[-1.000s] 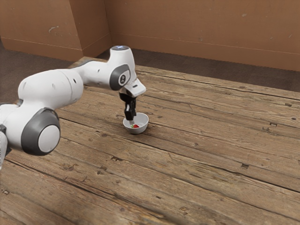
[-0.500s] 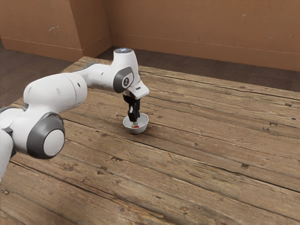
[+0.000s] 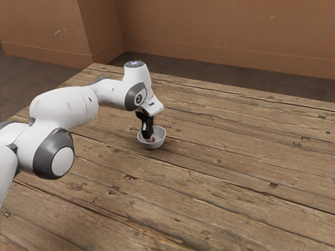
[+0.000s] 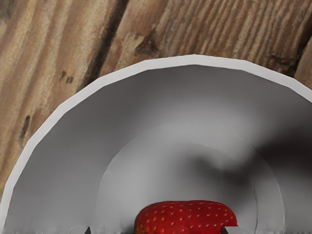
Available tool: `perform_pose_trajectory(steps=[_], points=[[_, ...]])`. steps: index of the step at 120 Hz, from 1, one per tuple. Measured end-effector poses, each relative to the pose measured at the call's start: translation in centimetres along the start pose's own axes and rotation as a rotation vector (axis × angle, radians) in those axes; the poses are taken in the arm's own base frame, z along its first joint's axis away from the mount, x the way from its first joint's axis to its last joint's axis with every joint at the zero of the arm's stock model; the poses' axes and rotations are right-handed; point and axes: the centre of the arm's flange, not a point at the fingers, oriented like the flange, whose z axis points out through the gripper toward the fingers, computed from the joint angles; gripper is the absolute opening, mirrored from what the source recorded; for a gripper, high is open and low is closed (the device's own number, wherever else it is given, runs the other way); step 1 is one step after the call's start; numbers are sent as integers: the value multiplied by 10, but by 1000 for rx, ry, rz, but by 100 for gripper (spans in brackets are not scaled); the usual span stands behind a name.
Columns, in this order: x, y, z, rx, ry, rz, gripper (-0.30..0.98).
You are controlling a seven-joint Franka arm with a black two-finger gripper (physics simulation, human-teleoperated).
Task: Take strawberry from the bowl
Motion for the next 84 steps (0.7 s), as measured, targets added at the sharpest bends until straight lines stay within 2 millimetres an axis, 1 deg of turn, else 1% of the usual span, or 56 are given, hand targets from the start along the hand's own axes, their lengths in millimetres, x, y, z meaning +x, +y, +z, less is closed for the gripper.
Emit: perform_pose_trajectory(steps=[8, 21, 42, 51, 61, 66, 74, 79, 84], points=[[-1, 2, 5, -6, 1, -1, 31], [0, 2, 7, -6, 5, -1, 31], [-2, 2, 5, -7, 1, -12, 18], [-4, 3, 7, -14, -4, -17, 15], [-4, 3, 2, -16, -7, -21, 12], [-4, 3, -10, -10, -6, -24, 10], [-2, 9, -38, -2, -1, -25, 8], [9, 18, -57, 5, 6, -11, 7], [31, 31, -77, 13, 14, 18, 5]])
